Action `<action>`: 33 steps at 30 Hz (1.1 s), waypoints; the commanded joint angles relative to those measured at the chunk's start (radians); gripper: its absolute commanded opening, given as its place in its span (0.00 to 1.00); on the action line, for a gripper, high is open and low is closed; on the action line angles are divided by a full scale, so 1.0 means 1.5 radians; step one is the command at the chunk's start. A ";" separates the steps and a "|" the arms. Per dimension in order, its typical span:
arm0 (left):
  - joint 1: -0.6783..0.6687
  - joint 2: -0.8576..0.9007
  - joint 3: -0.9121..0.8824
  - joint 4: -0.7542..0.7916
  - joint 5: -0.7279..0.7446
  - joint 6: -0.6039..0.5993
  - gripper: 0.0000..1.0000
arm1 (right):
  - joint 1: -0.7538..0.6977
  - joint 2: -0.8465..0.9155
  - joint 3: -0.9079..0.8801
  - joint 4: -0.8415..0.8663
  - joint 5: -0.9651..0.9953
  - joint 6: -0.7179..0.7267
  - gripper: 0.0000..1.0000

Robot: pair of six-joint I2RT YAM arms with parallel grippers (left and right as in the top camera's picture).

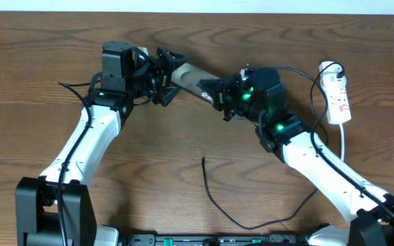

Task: Plug charger to phone and switch on socket

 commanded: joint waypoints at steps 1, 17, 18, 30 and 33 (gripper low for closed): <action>0.001 -0.013 0.015 0.011 0.019 0.012 0.94 | 0.024 -0.003 0.009 0.011 0.028 0.070 0.01; 0.001 -0.013 0.015 0.046 0.001 -0.055 0.64 | 0.069 -0.003 0.009 0.057 0.114 0.162 0.01; 0.001 -0.013 0.015 0.046 0.001 -0.055 0.60 | 0.069 -0.003 0.009 0.058 0.114 0.165 0.01; 0.001 -0.013 0.015 0.046 0.001 -0.072 0.15 | 0.084 -0.003 0.009 0.066 0.118 0.166 0.01; 0.001 -0.013 0.015 0.046 0.001 -0.071 0.10 | 0.084 -0.003 0.009 0.066 0.118 0.166 0.01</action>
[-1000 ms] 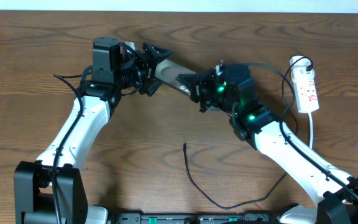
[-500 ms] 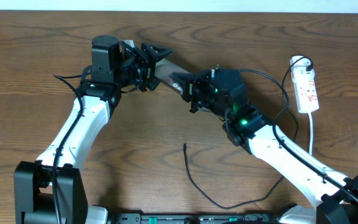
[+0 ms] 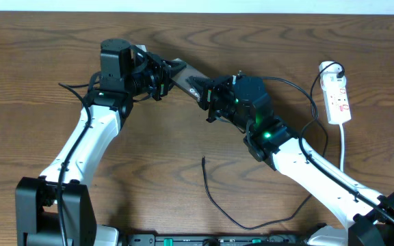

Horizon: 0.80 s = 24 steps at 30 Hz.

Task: Plug charger to phone and switch on socket

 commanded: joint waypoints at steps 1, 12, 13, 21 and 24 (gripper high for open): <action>0.000 -0.013 0.015 0.003 -0.001 0.006 0.08 | 0.010 -0.003 0.009 0.002 -0.008 -0.006 0.01; 0.001 -0.013 0.015 0.003 0.001 0.016 0.07 | -0.004 -0.003 0.009 0.006 -0.006 -0.052 0.61; 0.002 -0.013 0.015 0.003 0.001 0.017 0.08 | -0.008 -0.003 0.009 0.013 -0.006 -0.071 0.74; 0.077 -0.013 0.015 -0.015 0.080 0.140 0.07 | -0.110 -0.003 0.009 0.084 -0.155 -0.445 0.99; 0.126 -0.013 0.015 -0.014 0.142 0.211 0.07 | -0.147 -0.003 0.009 0.083 -0.239 -0.536 0.99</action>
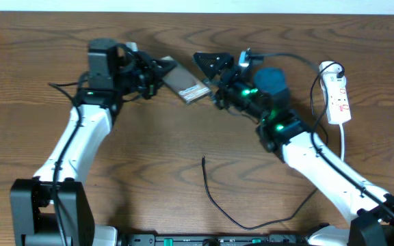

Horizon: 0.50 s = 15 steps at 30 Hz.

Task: Plug charger to phone and switch on socket
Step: 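Release the phone from the right gripper, keep it in the left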

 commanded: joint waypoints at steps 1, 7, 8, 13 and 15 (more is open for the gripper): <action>0.076 -0.013 0.015 0.002 0.116 0.131 0.07 | -0.060 -0.003 0.009 0.004 -0.139 -0.217 0.99; 0.208 -0.013 0.015 0.002 0.245 0.199 0.07 | -0.092 -0.003 0.009 -0.104 -0.193 -0.319 0.99; 0.240 -0.013 0.015 0.002 0.281 0.221 0.07 | -0.087 -0.003 0.009 -0.151 -0.190 -0.348 0.99; 0.306 -0.013 0.015 0.003 0.368 0.316 0.08 | -0.027 -0.003 0.009 -0.340 -0.090 -0.453 0.99; 0.317 -0.013 0.015 0.003 0.379 0.338 0.08 | 0.012 -0.003 0.009 -0.409 -0.019 -0.479 0.99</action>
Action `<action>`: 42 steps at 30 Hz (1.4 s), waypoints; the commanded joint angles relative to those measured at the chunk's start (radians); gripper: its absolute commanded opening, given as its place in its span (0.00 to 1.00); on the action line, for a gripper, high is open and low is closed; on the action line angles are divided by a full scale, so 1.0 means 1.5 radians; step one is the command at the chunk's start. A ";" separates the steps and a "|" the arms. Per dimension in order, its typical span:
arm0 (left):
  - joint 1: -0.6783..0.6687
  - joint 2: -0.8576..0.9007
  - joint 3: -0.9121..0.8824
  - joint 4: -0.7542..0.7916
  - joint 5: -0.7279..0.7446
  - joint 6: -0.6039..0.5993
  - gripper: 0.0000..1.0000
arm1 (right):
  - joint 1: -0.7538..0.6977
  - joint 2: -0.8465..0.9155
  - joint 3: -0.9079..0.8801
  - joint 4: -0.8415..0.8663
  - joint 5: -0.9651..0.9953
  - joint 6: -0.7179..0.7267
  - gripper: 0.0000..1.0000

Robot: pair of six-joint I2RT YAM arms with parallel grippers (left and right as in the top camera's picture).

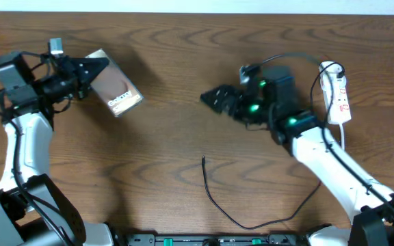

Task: Plug charger to phone and switch on socket
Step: 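Release the phone from the right gripper, keep it in the left, then grasp the black charging cable end with the right gripper and lift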

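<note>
The phone (pixel 117 87), a brownish slab with a pale label at one end, is at the far left of the overhead view. My left gripper (pixel 93 67) is shut on its upper left corner and seems to hold it off the table. My right gripper (pixel 214 99) is mid-table, pointing left, open with nothing between its fingers. The black charger cable (pixel 214 198) lies on the table, with its free plug end (pixel 203 160) below the right gripper. The white socket strip (pixel 338 96) lies at the right edge with a plug (pixel 330 68) in its far end.
The cable loops along the table's front edge (pixel 272 222) and runs up under the right arm toward the socket strip. A white lead (pixel 343 140) trails down from the strip. Bare wooden tabletop (pixel 169 137) separates phone and cable end.
My left arm has swung far to the left with the phone, from the middle back of the table to the left edge. The right gripper has dropped lower, toward mid-table, still holding nothing.
Both grippers first met at the phone at the middle back of the table. They were still together on it a second later. Then the right gripper was off the phone and open, with the left alone holding it. Now the phone is at the far left.
</note>
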 commanded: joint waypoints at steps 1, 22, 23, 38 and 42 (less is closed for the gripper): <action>0.022 -0.013 0.015 0.002 0.090 0.082 0.07 | 0.085 -0.003 0.003 -0.107 0.160 -0.096 0.99; 0.023 -0.013 0.015 0.002 0.091 0.088 0.07 | 0.314 0.134 0.003 -0.303 0.435 0.092 0.83; 0.023 -0.013 0.015 0.002 0.091 0.088 0.07 | 0.314 0.139 0.003 -0.295 0.435 0.092 0.82; 0.023 -0.013 0.015 0.002 0.088 0.099 0.07 | 0.313 0.162 0.003 -0.267 0.424 0.092 0.44; 0.023 -0.013 0.015 0.002 0.088 0.106 0.07 | 0.317 0.169 0.003 -0.232 0.401 0.069 0.46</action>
